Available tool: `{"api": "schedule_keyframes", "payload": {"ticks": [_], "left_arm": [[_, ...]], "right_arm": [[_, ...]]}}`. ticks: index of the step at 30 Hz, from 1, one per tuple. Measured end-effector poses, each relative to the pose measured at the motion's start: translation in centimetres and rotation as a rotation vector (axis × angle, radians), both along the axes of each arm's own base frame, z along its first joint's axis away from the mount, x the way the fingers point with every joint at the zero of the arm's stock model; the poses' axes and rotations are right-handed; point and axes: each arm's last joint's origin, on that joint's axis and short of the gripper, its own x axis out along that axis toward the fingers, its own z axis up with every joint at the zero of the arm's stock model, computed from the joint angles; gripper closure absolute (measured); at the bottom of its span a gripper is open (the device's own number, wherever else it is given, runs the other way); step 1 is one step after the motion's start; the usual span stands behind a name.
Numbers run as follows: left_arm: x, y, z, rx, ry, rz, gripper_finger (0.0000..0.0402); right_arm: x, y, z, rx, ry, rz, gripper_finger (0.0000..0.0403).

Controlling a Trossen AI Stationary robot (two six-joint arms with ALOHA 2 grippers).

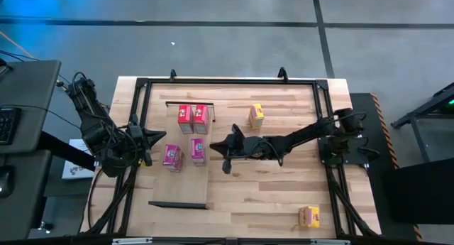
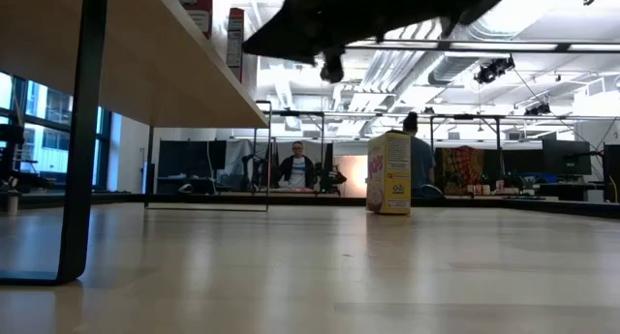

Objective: Stack cereal on shelf
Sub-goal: Put the top yellow cereal box on the shelf

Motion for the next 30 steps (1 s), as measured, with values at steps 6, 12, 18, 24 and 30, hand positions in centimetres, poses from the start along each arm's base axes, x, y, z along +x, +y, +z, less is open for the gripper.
{"api": "schedule_keyframes", "payload": {"ticks": [6, 12, 18, 24, 30], "left_arm": [[0.0, 0.0, 0.0, -0.004, -0.003, 0.0, 0.0401], [0.0, 0.0, 0.0, -0.006, -0.005, 0.001, 0.0401], [0.0, 0.0, 0.0, -0.006, -0.004, 0.001, 0.0401], [0.0, 0.0, 0.0, -0.008, -0.002, -0.002, 0.0401], [0.0, 0.0, 0.0, 0.001, 0.003, -0.004, 0.0401]], "right_arm": [[-1.6, 1.0, 1.3, -0.026, 0.072, -0.082, 0.0403], [-2.3, 1.7, 1.2, -0.107, 0.115, -0.212, 0.0403], [-2.4, 1.1, 1.1, -0.118, 0.124, -0.32, 0.0402], [-3.8, -1.1, 2.7, -0.086, 0.164, -0.449, 0.0359], [-6.9, -3.8, 3.7, -0.052, 0.264, -0.7, 0.024]]}}
